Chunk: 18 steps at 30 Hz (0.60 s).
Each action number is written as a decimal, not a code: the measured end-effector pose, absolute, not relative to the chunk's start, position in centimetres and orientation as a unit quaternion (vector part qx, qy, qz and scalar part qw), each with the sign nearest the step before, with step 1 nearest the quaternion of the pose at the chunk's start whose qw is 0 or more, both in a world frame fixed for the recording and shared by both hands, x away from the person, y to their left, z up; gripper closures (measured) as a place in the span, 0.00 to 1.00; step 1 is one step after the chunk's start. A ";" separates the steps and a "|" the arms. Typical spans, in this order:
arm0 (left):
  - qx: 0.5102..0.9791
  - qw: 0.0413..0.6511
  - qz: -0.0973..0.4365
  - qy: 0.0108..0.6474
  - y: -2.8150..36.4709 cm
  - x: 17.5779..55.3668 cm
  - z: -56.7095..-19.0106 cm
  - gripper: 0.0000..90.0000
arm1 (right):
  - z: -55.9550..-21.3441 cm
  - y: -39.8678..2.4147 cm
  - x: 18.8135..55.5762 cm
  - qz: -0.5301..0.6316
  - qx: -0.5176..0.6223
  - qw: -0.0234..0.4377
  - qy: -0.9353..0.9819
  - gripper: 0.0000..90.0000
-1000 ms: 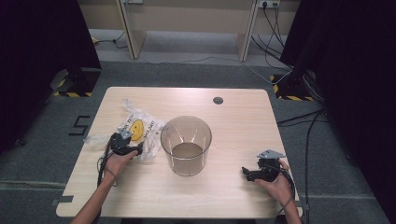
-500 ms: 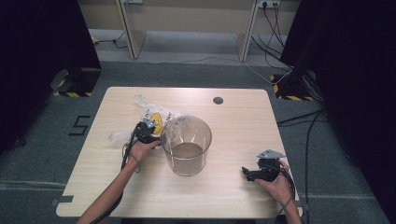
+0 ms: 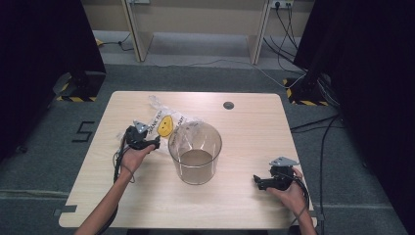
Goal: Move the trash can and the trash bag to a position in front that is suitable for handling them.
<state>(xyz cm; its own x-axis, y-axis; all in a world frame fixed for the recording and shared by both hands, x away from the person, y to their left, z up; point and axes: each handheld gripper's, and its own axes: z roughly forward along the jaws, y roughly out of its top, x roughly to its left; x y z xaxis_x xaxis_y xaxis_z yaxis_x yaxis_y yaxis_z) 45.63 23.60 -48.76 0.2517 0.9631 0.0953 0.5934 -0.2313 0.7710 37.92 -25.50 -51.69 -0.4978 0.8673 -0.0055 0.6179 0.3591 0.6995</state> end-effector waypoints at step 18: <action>0.763 0.307 0.263 0.504 17.9 51.0 -51.4 0.32 | -51.7 -25.5 37.9 0.326 0.463 0.191 0.801 0.03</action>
<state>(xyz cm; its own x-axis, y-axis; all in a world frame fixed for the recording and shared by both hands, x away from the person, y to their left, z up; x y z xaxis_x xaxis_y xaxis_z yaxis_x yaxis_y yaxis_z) 51.04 17.90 -51.44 0.3539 0.9307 0.0920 0.6072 -0.3035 0.7343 37.91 -25.48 -51.71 -0.4972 0.8676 -0.0039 0.6178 0.3573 0.7004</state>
